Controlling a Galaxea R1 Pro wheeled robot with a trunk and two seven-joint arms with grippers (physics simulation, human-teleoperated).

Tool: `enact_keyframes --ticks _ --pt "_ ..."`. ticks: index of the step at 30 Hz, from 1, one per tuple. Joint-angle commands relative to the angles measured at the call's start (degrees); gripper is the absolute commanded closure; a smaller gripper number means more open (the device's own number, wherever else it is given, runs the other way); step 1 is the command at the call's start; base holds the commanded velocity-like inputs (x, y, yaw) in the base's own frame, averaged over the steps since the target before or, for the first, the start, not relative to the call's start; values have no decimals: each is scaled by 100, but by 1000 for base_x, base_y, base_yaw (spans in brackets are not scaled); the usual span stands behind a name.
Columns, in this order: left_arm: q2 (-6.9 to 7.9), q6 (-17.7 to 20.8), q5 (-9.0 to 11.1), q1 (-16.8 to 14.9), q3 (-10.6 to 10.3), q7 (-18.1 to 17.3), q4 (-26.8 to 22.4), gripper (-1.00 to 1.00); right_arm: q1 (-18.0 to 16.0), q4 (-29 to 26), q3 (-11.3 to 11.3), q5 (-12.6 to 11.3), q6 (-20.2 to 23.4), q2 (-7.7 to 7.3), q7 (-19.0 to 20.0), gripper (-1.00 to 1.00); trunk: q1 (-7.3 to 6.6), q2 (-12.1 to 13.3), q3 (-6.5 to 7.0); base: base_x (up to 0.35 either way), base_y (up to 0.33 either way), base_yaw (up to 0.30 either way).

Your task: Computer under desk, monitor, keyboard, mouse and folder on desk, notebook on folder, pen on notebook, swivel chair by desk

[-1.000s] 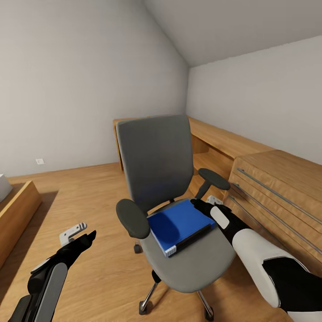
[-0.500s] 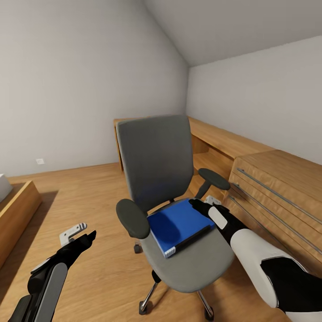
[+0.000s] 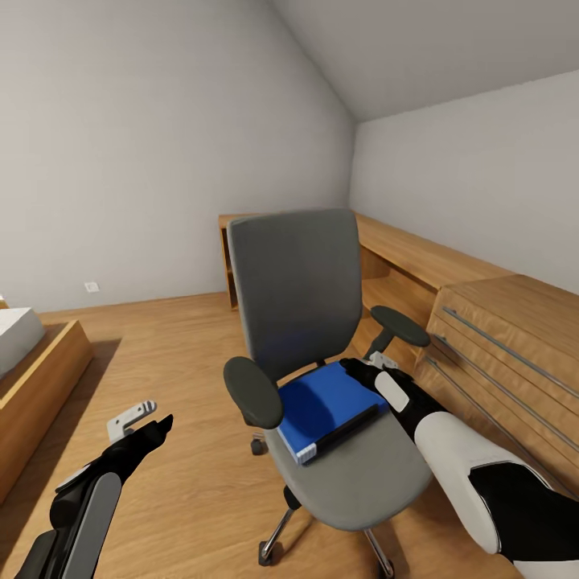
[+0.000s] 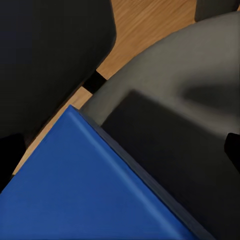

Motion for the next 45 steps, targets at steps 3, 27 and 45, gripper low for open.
enact_keyframes --ticks 3,27,45 --pt "0 20 55 -3 0 51 -8 -100 -2 -13 39 -49 16 -4 -46 -100 -1 -2 -6 0 0 0" --pt "13 29 42 -3 5 35 19 -100 -2 -2 42 -49 -16 3 -19 -100 -1 -2 -6 -49 0 0" --pt "6 29 38 -3 0 36 19 -100 -2 -21 86 420 -25 3 -70 -100 -1 -2 -6 0 0 0"
